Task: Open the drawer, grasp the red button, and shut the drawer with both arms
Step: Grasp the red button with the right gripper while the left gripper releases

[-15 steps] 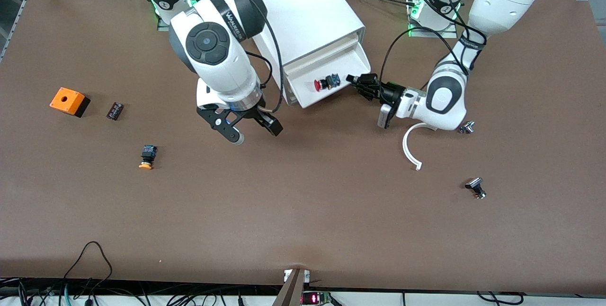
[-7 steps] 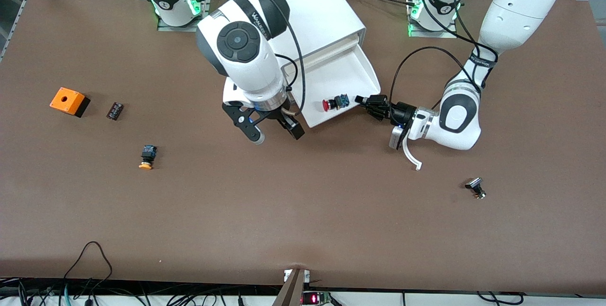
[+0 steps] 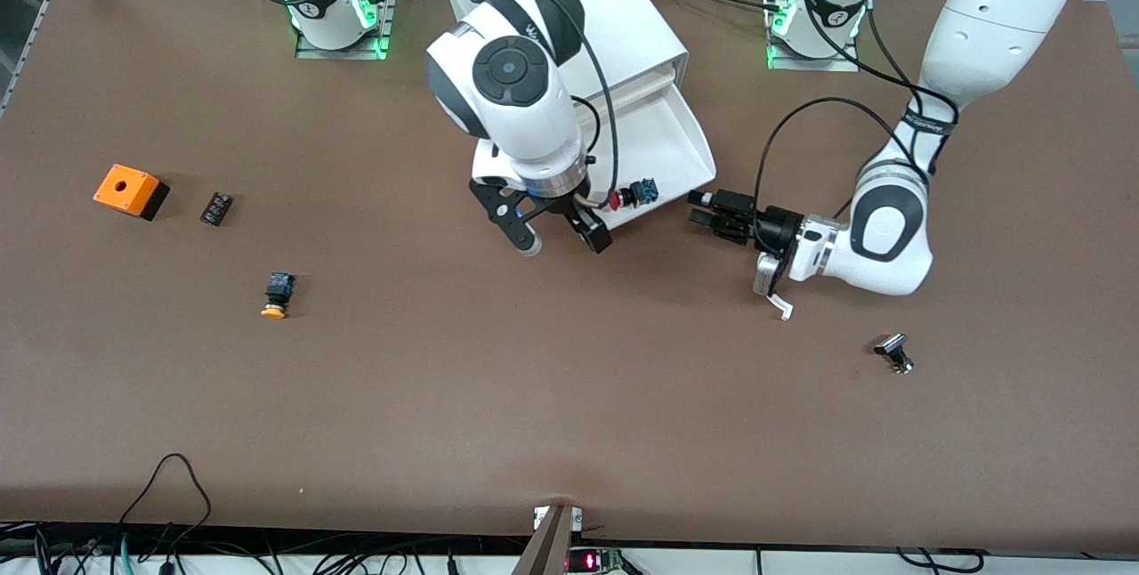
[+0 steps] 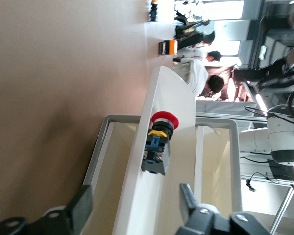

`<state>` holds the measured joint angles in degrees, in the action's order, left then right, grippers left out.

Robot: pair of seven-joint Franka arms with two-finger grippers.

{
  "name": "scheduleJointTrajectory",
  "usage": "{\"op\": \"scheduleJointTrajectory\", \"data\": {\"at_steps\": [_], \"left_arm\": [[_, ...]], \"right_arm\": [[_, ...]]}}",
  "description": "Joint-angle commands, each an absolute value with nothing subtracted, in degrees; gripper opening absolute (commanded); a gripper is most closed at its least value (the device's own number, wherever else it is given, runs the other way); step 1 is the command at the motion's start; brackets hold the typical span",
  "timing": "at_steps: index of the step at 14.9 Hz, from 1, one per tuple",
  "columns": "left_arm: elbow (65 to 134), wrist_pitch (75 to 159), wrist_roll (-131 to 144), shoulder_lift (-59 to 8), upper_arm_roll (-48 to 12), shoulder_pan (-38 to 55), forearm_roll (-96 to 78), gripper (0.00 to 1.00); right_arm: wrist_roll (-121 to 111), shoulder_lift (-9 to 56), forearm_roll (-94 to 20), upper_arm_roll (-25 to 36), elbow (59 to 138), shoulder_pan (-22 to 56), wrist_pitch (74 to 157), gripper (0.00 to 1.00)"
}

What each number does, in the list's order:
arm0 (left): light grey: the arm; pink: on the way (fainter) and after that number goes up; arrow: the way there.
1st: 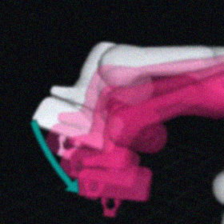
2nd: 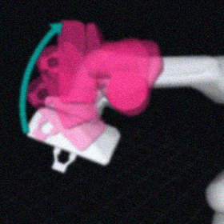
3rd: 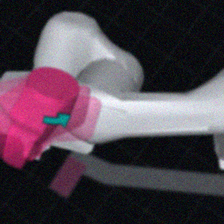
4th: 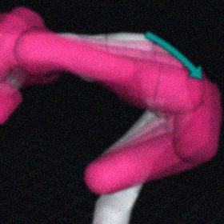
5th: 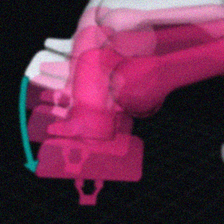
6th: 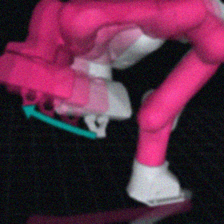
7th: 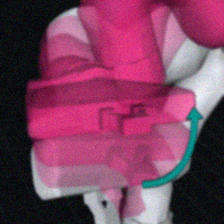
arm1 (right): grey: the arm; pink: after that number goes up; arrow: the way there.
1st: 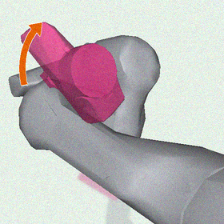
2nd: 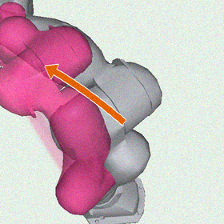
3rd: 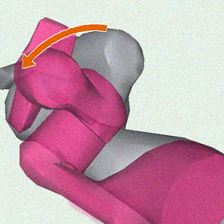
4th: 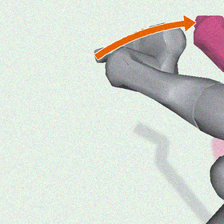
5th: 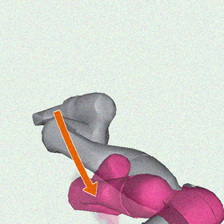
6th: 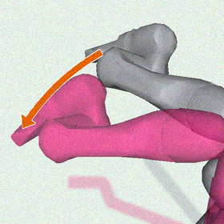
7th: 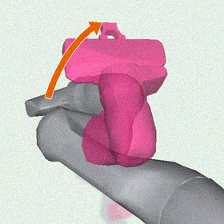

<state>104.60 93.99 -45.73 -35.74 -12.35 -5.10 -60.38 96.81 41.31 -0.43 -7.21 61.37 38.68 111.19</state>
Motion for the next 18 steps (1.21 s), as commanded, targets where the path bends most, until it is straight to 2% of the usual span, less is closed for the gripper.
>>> {"op": "scheduleJointTrajectory", "data": {"at_steps": [1,6,12,16,17,18], "left_arm": [[98.0,91.5,-34.0,-34.2,-12.5,-5.7,-51.0,1.00],[89.5,88.3,-19.2,-33.9,-12.5,-6.0,-34.4,1.00],[79.4,78.0,-8.9,-33.9,-13.4,-5.2,-14.6,1.00],[78.2,74.3,-7.9,-32.2,-13.6,-4.2,-8.5,1.00],[78.2,74.3,-7.8,-31.2,-13.5,-4.2,-6.3,1.00],[78.2,74.4,-7.7,-30.6,-13.4,-4.3,-3.1,1.00]], "right_arm": [[101.7,44.6,-1.1,-6.7,58.9,41.3,113.3,0.99],[106.4,46.8,-1.0,-6.6,58.9,44.1,115.7,0.99],[109.5,49.9,-1.0,-6.6,58.9,46.3,118.7,0.99],[110.5,50.4,-1.1,-6.8,59.0,46.9,119.0,0.99],[110.7,50.4,-1.1,-6.8,59.0,46.9,118.7,0.94],[110.6,50.4,-1.2,-6.9,59.0,46.9,118.7,0.83]]}}
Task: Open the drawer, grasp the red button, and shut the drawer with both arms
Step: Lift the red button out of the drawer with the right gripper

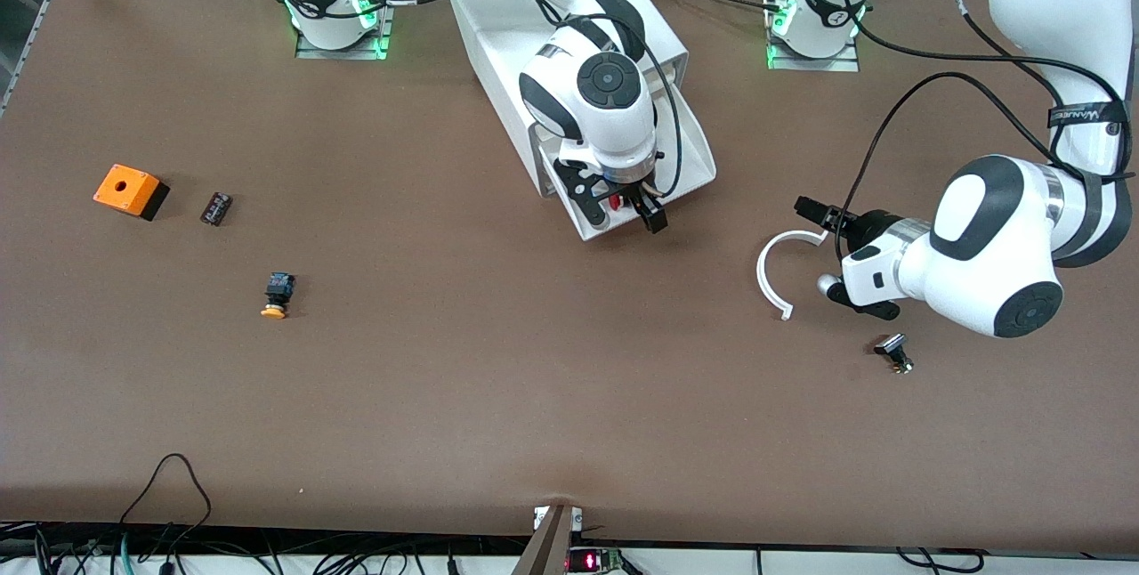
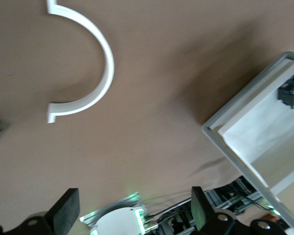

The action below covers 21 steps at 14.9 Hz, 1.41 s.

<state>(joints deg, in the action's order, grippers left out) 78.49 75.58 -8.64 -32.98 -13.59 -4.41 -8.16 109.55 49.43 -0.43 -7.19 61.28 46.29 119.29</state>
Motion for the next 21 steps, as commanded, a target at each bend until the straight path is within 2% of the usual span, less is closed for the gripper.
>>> {"op": "scheduleJointTrajectory", "data": {"at_steps": [1,2,4,6,9,15,18,21], "left_arm": [[78.1,74.4,-7.7,-30.2,-13.4,-4.3,0.0,1.00],[78.1,74.6,-7.6,-29.2,-13.4,-4.3,2.2,1.00],[78.0,74.7,-7.5,-28.2,-12.9,-5.0,3.1,1.00],[77.9,74.7,-7.6,-27.8,-12.7,-5.2,2.8,1.00],[77.8,74.8,-7.6,-27.6,-12.7,-5.2,2.9,1.00],[74.0,74.8,-8.3,-27.3,-12.6,-5.4,5.3,1.00],[70.0,74.9,-8.0,-30.0,-12.5,-5.3,5.8,1.00],[69.7,74.4,-7.5,-30.2,-12.5,-5.4,5.9,1.00]], "right_arm": [[110.5,50.4,-1.3,-6.9,59.0,46.9,118.7,0.65],[110.5,50.4,-1.4,-7.1,59.0,46.9,118.6,0.42],[110.6,50.2,-1.5,-7.2,59.0,47.0,118.4,0.18],[110.9,49.9,-1.6,-7.2,59.0,47.4,118.4,0.00],[111.0,49.5,-1.6,-7.2,58.9,47.5,116.0,0.00],[104.2,44.1,-1.5,-6.8,58.9,45.8,114.3,0.00],[94.9,42.0,-1.8,-7.1,58.9,41.2,113.0,0.00],[79.6,39.7,-6.0,-7.0,59.0,35.2,109.2,0.00]]}}
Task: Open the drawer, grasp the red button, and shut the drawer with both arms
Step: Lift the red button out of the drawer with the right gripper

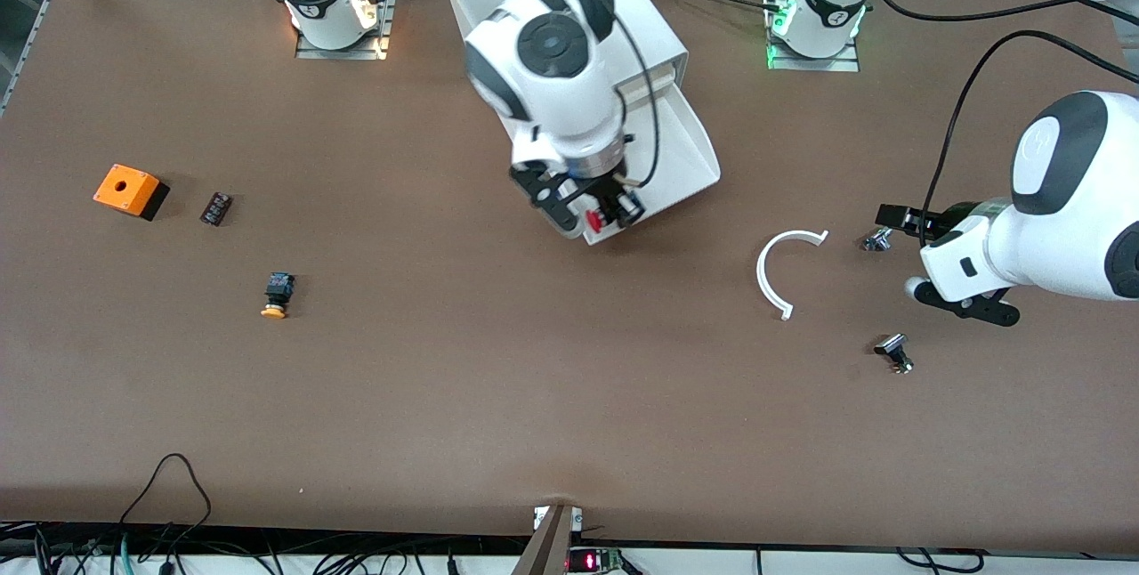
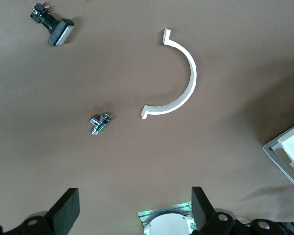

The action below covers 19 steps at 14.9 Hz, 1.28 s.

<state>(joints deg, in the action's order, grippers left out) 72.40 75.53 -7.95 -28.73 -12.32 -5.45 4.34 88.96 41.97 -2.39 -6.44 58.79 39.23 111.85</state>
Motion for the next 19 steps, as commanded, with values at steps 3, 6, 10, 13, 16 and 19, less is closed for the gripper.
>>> {"op": "scheduleJointTrajectory", "data": {"at_steps": [3,6,10,13,16,19], "left_arm": [[70.2,74.4,-5.1,-30.1,-12.5,-5.3,6.1,1.00],[71.2,73.7,-1.8,-29.4,-13.2,-4.8,6.0,1.00],[72.2,73.5,-0.8,-29.0,-13.3,-4.7,5.5,1.00],[72.2,73.5,-0.7,-28.9,-13.3,-4.7,5.2,1.00],[72.2,73.4,-0.8,-28.8,-13.3,-4.9,5.1,1.00],[73.4,75.3,-0.7,-28.8,-13.2,-4.8,4.7,1.00]], "right_arm": [[61.1,38.1,-7.3,-6.9,59.1,27.9,103.6,0.00],[44.4,36.7,-7.3,-6.7,59.3,21.4,98.8,0.00],[25.3,36.0,-5.7,-5.3,62.8,16.4,96.9,0.00],[11.2,34.0,-5.8,-1.0,69.7,16.2,101.6,0.00],[1.8,32.9,-5.9,1.4,77.6,15.6,107.8,0.00],[-3.4,31.2,-6.1,2.2,88.6,14.2,117.1,0.00]]}}
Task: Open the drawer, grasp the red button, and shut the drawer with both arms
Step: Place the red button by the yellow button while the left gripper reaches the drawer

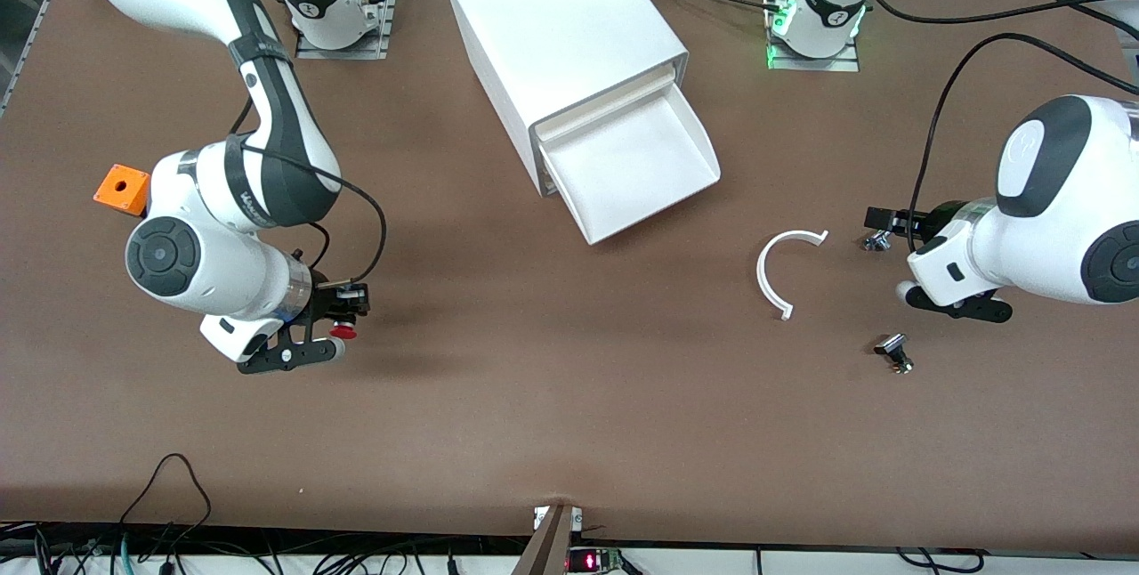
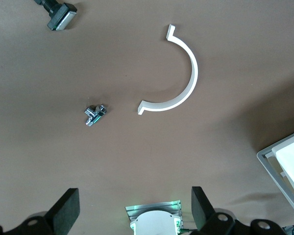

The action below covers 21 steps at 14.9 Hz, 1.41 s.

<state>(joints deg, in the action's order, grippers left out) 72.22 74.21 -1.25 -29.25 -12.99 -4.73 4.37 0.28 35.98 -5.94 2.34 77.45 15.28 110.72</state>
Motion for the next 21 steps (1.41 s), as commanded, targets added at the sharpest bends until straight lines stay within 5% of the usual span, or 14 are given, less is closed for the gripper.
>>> {"op": "scheduleJointTrajectory", "data": {"at_steps": [1,6,10,11,14,21], "left_arm": [[73.5,77.1,-0.7,-29.4,-13.2,-5.3,4.6,1.00],[76.0,83.7,2.6,-30.5,-13.2,-4.6,3.0,1.00],[83.1,92.9,12.2,-29.6,-13.8,-4.3,-2.4,1.00],[85.7,95.9,15.1,-28.8,-14.3,-4.3,-3.1,1.00],[93.2,105.4,29.0,-25.8,-18.6,-4.3,-4.1,1.00],[96.4,116.5,57.8,-27.4,-22.2,4.6,-1.5,0.99]], "right_arm": [[-3.9,30.3,-6.0,2.3,92.8,13.9,121.2,0.00],[-5.5,31.0,-6.1,2.3,103.5,12.1,133.6,0.00],[-5.5,32.5,-6.2,2.2,104.4,12.0,134.9,0.00],[-5.1,32.9,-6.2,2.2,104.3,11.9,134.8,0.09],[-4.7,33.1,-6.2,2.2,104.1,11.8,134.8,0.99],[-1.9,26.6,-6.3,2.9,101.9,11.8,134.2,0.99]]}}
